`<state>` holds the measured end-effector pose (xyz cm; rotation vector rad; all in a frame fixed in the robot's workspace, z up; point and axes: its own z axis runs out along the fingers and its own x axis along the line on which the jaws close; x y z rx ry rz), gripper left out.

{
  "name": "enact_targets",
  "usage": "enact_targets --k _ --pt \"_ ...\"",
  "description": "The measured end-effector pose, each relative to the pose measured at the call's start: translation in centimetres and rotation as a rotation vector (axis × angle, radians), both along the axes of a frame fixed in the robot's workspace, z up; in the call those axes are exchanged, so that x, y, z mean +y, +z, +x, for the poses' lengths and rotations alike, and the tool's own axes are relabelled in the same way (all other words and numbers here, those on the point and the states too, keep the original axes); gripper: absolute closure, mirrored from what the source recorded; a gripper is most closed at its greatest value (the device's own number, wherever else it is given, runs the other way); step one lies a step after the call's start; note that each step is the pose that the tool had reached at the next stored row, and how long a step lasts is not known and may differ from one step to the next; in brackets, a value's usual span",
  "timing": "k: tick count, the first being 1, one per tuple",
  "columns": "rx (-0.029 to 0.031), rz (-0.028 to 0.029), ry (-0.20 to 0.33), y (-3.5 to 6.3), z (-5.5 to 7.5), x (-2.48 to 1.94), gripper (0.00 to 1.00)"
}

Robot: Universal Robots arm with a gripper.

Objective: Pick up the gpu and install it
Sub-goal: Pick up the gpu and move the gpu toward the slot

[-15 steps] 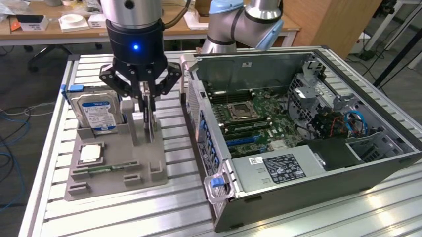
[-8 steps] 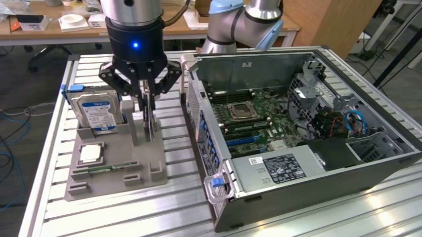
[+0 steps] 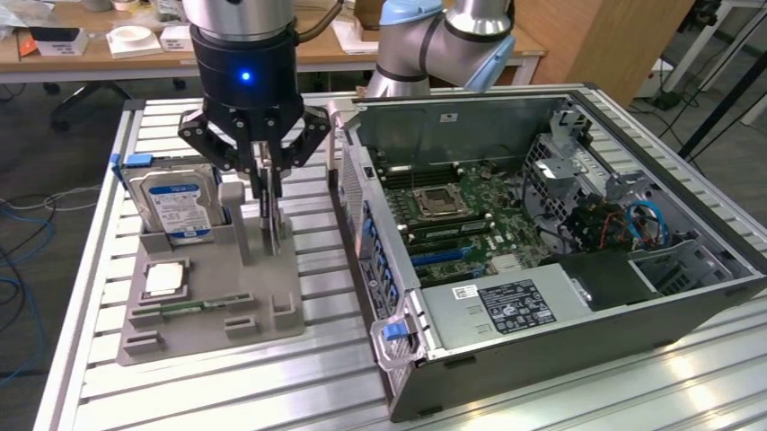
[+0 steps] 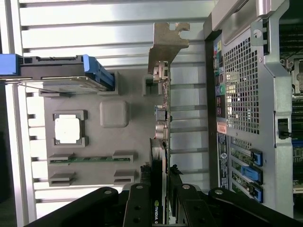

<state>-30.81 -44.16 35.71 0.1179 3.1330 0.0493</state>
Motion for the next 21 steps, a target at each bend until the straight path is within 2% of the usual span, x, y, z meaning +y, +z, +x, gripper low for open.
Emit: enact_targets --k 21 --pt "0.0001 0.0000 0.000 1.01 0.00 0.00 0.74"
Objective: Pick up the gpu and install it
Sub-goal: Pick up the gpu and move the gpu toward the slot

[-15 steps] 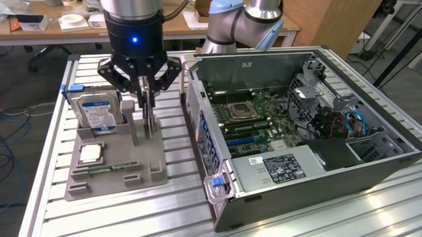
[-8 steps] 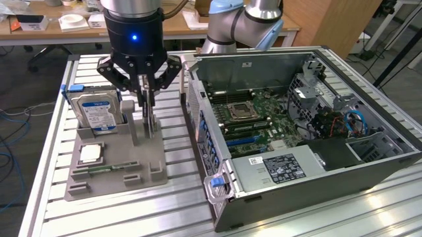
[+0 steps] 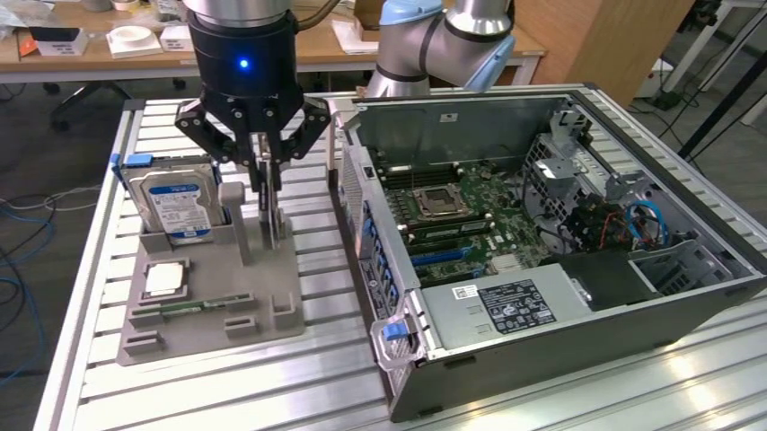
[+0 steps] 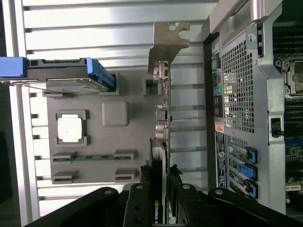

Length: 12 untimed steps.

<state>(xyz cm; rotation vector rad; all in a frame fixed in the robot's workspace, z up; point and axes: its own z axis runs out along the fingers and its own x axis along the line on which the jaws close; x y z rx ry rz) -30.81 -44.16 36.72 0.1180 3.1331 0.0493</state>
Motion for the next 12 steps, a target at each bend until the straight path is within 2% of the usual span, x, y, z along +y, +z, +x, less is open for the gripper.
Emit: enact_targets --k 12 --pt "0.0001 -0.0001 0.000 0.57 0.00 0.00 0.74"
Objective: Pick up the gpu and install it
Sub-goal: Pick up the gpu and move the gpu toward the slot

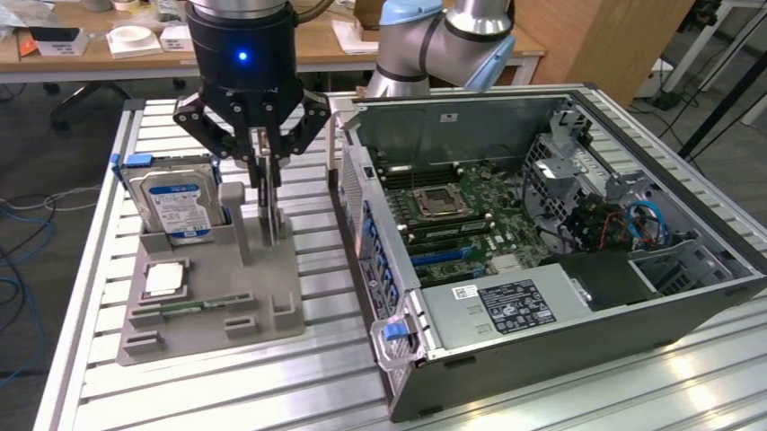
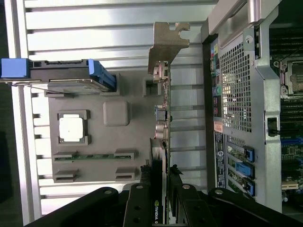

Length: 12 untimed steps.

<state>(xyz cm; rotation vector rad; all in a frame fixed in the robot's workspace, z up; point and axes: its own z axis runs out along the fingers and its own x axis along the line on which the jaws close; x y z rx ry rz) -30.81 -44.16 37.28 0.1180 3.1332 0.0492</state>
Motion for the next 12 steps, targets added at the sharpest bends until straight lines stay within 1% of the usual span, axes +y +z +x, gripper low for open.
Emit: enact_targets --k 12 --pt "0.0000 0.0000 0.000 0.36 0.00 0.00 0.74"
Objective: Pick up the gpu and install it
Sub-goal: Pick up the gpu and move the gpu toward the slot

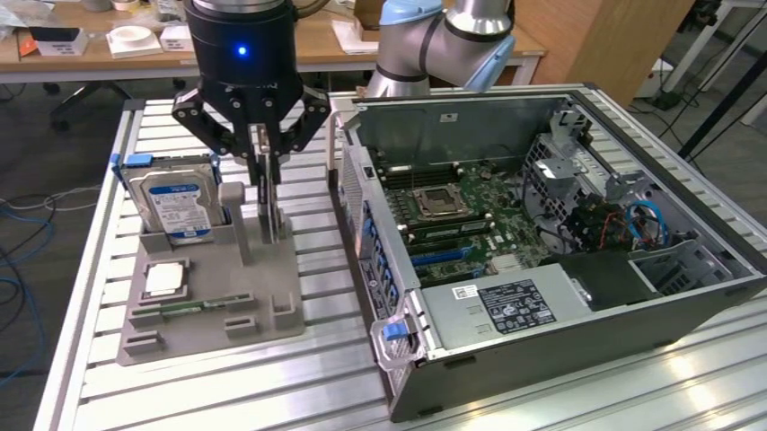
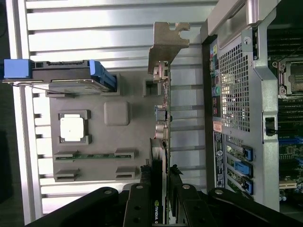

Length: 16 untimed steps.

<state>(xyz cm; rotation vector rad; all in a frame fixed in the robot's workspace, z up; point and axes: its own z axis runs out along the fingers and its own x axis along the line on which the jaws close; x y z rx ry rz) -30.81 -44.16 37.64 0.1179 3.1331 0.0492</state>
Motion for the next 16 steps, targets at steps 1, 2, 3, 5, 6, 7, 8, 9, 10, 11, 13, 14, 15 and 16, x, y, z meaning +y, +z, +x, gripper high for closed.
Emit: enact_targets --k 1,2,3,5,6,7,8,9,10,11,13,14,15,16 --pt "0.0000 0.0000 0.000 0.02 0.00 0.00 0.74" --pt "0.0000 0.0000 0.000 0.12 0.00 0.00 0.74" --pt "0.0000 0.0000 0.000 0.18 0.00 0.00 0.74" --pt "0.0000 0.0000 0.000 0.21 0.00 0.00 0.74" --pt "0.0001 0.0000 0.000 0.24 0.00 0.00 0.74" --pt "0.0000 0.0000 0.000 0.26 0.00 0.00 0.74" --pt "0.0000 0.0000 0.000 0.28 0.00 0.00 0.74" --pt "0.0001 0.0000 0.000 0.31 0.00 0.00 0.74" --pt "0.0000 -0.0001 0.000 0.35 0.00 0.00 0.74" --pt "0.0001 -0.0001 0.000 0.39 0.00 0.00 0.74" --pt "0.0001 -0.0001 0.000 0.48 0.00 0.00 0.74" --pt "0.0001 0.0000 0.000 0.53 0.00 0.00 0.74" --pt "0.0000 0.0000 0.000 0.57 0.00 0.00 0.74" --pt "0.0000 0.0000 0.000 0.62 0.00 0.00 0.74"
